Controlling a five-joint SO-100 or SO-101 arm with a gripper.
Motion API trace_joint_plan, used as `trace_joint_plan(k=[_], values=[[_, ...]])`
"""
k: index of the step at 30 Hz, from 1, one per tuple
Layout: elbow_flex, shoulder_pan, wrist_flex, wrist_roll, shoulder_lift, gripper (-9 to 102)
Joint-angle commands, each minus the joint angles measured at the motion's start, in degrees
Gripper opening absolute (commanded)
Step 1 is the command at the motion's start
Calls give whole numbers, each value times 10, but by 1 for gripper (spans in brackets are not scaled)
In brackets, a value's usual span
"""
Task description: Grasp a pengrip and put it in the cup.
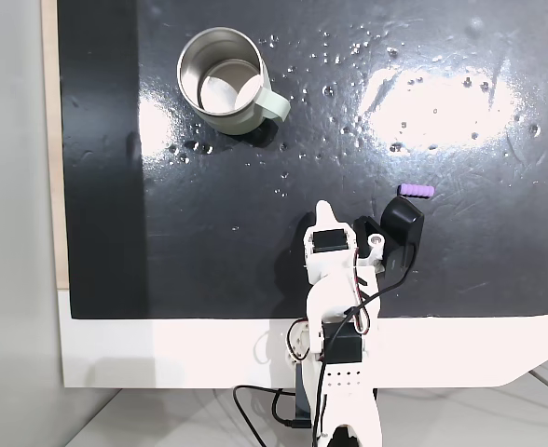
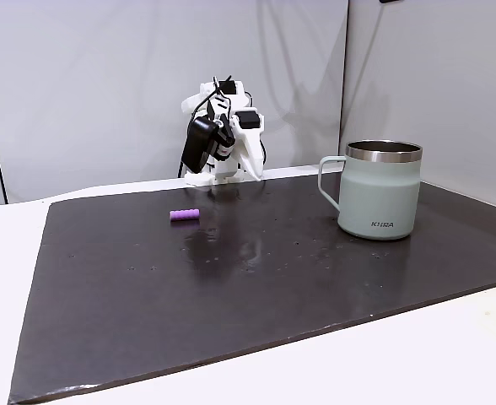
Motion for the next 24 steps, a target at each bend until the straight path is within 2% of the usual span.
trace_joint_plan(k=[1,13,17,24], values=[[-4,-1,-20,-4,7,0],[-6,2,-20,-7,7,0],[-51,19,3,-33,5,0],[-258,31,59,-46,-239,0]])
